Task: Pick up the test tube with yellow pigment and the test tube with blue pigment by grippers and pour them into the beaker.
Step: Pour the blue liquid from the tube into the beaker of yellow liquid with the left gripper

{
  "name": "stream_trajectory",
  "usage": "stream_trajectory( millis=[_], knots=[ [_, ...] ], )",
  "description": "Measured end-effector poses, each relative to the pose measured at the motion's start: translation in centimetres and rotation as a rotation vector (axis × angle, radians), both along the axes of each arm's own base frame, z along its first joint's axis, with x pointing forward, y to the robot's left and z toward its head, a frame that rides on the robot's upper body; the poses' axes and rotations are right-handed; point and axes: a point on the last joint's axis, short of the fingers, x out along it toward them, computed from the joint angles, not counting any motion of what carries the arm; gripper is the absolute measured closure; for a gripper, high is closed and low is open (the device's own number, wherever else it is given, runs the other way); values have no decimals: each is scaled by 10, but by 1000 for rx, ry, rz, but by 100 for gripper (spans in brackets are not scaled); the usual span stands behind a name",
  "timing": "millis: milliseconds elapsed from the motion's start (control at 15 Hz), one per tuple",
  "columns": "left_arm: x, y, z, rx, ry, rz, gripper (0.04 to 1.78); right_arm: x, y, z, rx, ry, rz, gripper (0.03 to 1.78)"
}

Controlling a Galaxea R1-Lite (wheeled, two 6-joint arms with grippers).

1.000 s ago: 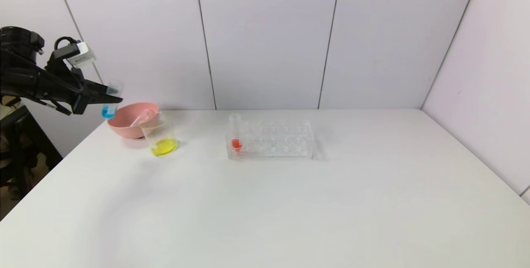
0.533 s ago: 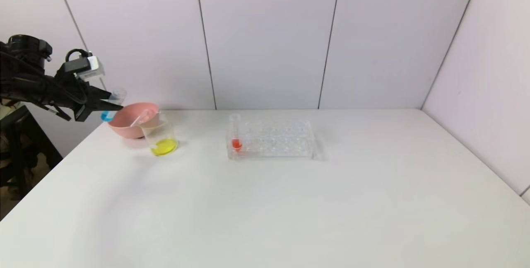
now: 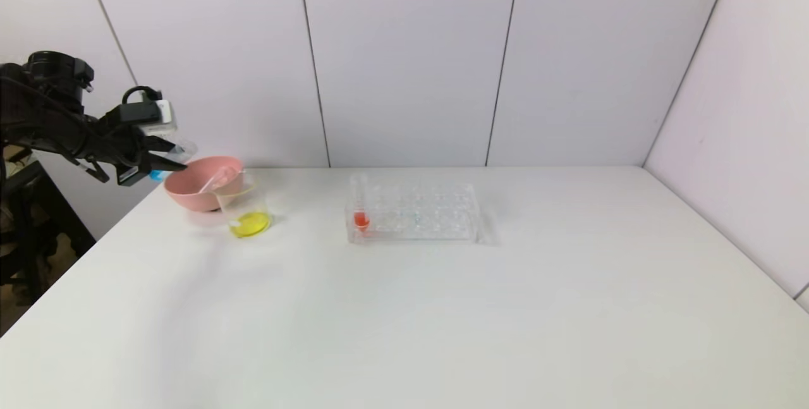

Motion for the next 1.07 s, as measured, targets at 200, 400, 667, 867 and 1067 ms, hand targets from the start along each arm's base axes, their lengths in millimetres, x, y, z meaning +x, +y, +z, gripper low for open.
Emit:
stream_trajectory(
  millis=[200, 400, 667, 867, 1067],
  knots=[
    [3, -6, 0, 47, -21, -31, 138, 0, 0, 0, -1, 0, 0, 10],
    [4, -9, 1, 103, -45, -77, 138, 0, 0, 0, 0, 0, 0, 10],
    [2, -12, 4, 146, -58, -103, 138, 0, 0, 0, 0, 0, 0, 10],
    [2, -13, 4, 145, -57, -107, 138, 0, 0, 0, 0, 0, 0, 10],
    [2, -14, 5, 146, -59, -109, 138, 0, 0, 0, 0, 0, 0, 10]
  ],
)
